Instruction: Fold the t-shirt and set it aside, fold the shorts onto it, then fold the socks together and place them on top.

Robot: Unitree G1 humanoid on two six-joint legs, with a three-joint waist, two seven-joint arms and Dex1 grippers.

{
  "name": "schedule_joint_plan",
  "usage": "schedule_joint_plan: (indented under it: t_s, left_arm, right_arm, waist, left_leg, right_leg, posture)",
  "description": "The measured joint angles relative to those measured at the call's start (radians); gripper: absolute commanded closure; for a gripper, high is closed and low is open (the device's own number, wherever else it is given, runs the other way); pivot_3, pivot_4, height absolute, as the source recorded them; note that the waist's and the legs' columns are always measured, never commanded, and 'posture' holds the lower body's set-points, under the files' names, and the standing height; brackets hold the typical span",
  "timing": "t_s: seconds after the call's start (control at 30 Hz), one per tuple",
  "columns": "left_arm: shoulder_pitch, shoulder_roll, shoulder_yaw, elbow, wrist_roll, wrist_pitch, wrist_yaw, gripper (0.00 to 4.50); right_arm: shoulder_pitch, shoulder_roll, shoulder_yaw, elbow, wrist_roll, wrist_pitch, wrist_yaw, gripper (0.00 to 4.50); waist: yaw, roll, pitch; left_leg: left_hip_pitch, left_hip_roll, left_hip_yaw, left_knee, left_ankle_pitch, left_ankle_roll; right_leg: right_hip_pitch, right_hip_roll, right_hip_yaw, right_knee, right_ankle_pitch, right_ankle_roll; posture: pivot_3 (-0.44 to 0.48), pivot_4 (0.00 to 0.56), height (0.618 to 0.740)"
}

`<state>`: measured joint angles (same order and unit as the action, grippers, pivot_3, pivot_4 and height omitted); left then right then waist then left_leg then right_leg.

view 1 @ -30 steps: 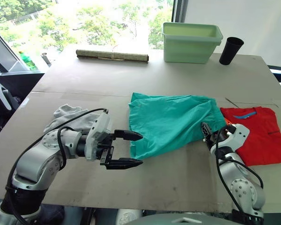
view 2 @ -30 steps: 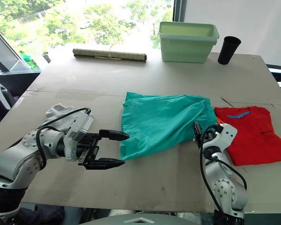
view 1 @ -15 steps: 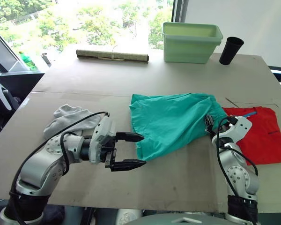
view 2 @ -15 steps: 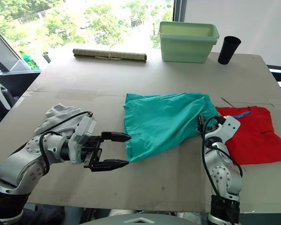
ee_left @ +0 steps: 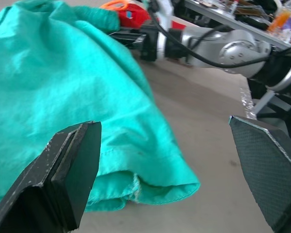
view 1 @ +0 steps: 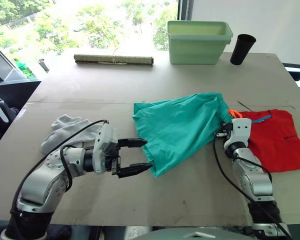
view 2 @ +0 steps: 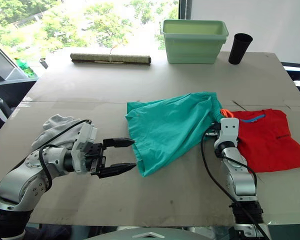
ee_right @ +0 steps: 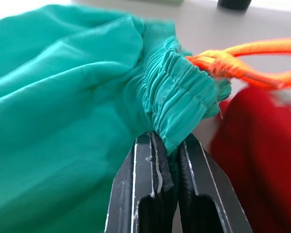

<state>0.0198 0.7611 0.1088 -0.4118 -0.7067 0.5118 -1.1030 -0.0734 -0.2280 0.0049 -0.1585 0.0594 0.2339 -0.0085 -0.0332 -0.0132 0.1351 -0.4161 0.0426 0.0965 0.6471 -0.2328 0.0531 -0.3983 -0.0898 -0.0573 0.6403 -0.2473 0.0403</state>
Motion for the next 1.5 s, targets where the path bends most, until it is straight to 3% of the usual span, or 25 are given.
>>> schedule_joint_plan:
  t_s: [0.17,0.2,0.4,0.63,0.83,0.93,1.03,1.13,1.2,1.27,1.33,1.5]
  left_arm:
    - [-0.006,-0.036,0.000,-0.001,0.001,-0.001,0.052,0.00]
    - [-0.015,-0.050,0.000,-0.001,0.008,-0.006,0.073,0.00]
    - [-0.056,-0.053,0.000,0.011,0.013,-0.011,0.084,0.00]
    - [-0.135,0.063,0.021,0.251,0.059,-0.039,-0.036,0.00]
    - [-0.116,0.085,0.038,0.273,0.074,-0.040,-0.082,0.00]
    - [-0.079,0.093,0.048,0.237,0.072,-0.019,-0.082,0.00]
    - [-0.073,0.094,0.048,0.194,0.053,0.004,-0.082,0.00]
    - [-0.074,0.101,0.053,0.181,0.041,0.024,-0.080,0.00]
    - [-0.073,0.102,0.060,0.179,0.037,0.030,-0.079,0.00]
    - [-0.068,0.102,0.076,0.178,0.036,0.034,-0.073,0.00]
    - [-0.069,0.097,0.078,0.169,0.036,0.034,-0.064,0.00]
    - [-0.041,0.095,0.101,0.100,0.007,0.047,-0.050,0.00]
  right_arm:
    - [0.020,-0.083,0.013,-0.124,-0.102,-0.052,0.038,4.48]
    - [0.023,-0.157,0.030,-0.175,-0.142,-0.085,0.089,4.48]
    - [-0.032,-0.315,0.099,-0.269,-0.196,-0.212,0.283,4.48]
    - [-0.220,-0.336,0.279,-0.229,-0.176,-0.321,0.558,4.48]
    - [-0.211,-0.373,0.499,-0.167,-0.140,-0.321,0.847,4.48]
    - [-0.247,-0.374,0.510,-0.126,-0.104,-0.235,0.947,3.53]
    - [-0.281,-0.370,0.507,-0.125,-0.075,-0.166,0.991,2.30]
    - [-0.274,-0.364,0.452,-0.246,0.032,0.052,0.997,1.00]
    - [-0.258,-0.419,0.367,-0.349,0.134,0.199,1.006,1.00]
    - [-0.249,-0.454,0.194,-0.462,0.326,0.399,0.990,0.55]
    - [-0.275,-0.403,0.066,-0.495,0.481,0.549,0.919,0.04]
    - [-0.353,-0.310,-0.008,-0.421,0.613,0.817,0.728,0.04]
  waist:
    - [0.005,0.001,0.002]
    - [0.007,0.002,0.003]
    - [0.010,0.000,0.004]
    - [0.017,-0.005,0.006]
    - [0.022,-0.010,0.010]
    - [0.020,-0.010,0.010]
    - [0.021,-0.011,0.010]
    - [0.024,-0.010,0.011]
    - [0.026,-0.010,0.011]
    - [0.027,-0.010,0.011]
    - [0.020,-0.011,0.010]
    - [0.017,-0.009,0.012]
  left_leg:
    - [0.000,-0.001,0.001,0.000,-0.001,0.002]
    - [0.000,-0.001,0.001,0.000,-0.001,0.003]
    - [0.001,-0.001,0.002,0.001,-0.001,0.003]
    - [0.001,0.000,0.002,0.001,-0.001,0.003]
    - [0.000,-0.001,0.003,0.002,-0.001,0.002]
    - [0.000,-0.001,0.002,0.003,-0.001,0.002]
    - [0.000,0.000,0.001,0.004,-0.002,0.004]
    - [0.000,0.000,-0.002,0.004,-0.002,0.003]
    - [-0.001,0.000,-0.003,0.003,-0.002,0.003]
    - [-0.002,-0.001,-0.005,0.002,-0.003,0.003]
    - [-0.001,-0.001,-0.007,0.001,-0.005,0.000]
    - [-0.001,-0.001,-0.007,0.000,-0.005,-0.001]
  right_leg:
    - [0.000,0.002,-0.001,0.000,0.000,0.000]
    - [0.000,0.002,-0.001,-0.001,0.000,0.001]
    - [0.000,0.004,-0.003,0.000,-0.002,0.003]
    - [-0.001,0.006,-0.003,0.000,0.000,0.000]
    - [0.000,0.002,-0.004,-0.002,0.000,0.001]
    - [0.000,0.000,-0.004,-0.003,0.000,0.001]
    - [0.000,-0.002,-0.005,-0.001,0.000,0.000]
    - [0.000,-0.003,-0.006,0.000,0.000,0.000]
    - [0.000,-0.005,-0.006,-0.001,0.000,0.000]
    - [0.001,-0.007,-0.006,-0.002,0.000,0.000]
    - [0.001,-0.007,-0.007,-0.002,0.000,-0.001]
    - [0.001,-0.008,-0.007,-0.002,0.001,-0.002]
  posture:
    - [0.000,0.150,0.740]
    - [0.000,0.150,0.740]
    - [0.000,0.150,0.740]
    - [0.000,0.150,0.740]
    - [0.000,0.150,0.740]
    - [0.000,0.150,0.740]
    - [0.000,0.150,0.740]
    - [0.000,0.150,0.740]
    - [0.000,0.150,0.740]
    - [0.000,0.150,0.740]
    - [0.000,0.150,0.740]
    - [0.000,0.150,0.740]
